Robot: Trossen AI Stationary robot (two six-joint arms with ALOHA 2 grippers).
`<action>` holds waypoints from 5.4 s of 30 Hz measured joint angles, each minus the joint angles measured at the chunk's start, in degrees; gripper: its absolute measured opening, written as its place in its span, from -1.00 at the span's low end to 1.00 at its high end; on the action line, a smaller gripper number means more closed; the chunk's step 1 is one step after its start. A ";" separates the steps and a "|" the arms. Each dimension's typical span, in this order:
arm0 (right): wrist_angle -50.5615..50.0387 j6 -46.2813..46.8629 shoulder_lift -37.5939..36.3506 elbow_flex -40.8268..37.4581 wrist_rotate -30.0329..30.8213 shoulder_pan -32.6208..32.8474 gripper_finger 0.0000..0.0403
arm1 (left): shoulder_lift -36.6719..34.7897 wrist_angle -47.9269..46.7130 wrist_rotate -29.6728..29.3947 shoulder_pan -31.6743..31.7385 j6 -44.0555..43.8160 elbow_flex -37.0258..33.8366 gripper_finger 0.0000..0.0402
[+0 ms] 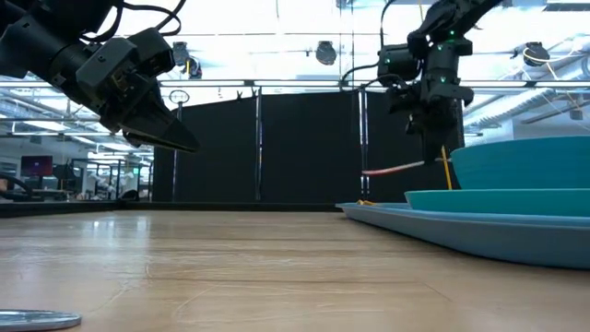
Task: Set up tray
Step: Put the orange spoon on the napkin to the left of the blue plate, then put the light yellow knife on the napkin to the left of the blue plate
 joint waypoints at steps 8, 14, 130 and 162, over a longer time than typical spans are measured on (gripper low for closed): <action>4.66 -0.20 0.09 -4.22 0.06 -0.42 -1.00 | 0.00 0.00 -0.01 0.00 0.01 0.00 -0.57; 7.34 -1.14 0.09 -5.87 -0.04 -0.75 -1.00 | 0.00 0.00 -0.01 0.00 0.01 0.00 -0.57; 19.60 -6.27 4.59 -14.58 0.67 -3.55 -0.79 | 0.02 0.00 -0.20 0.00 0.54 0.00 -0.57; 33.68 7.68 -7.64 -14.58 9.61 6.89 -0.54 | 0.01 0.09 -0.16 0.06 1.30 0.00 -0.57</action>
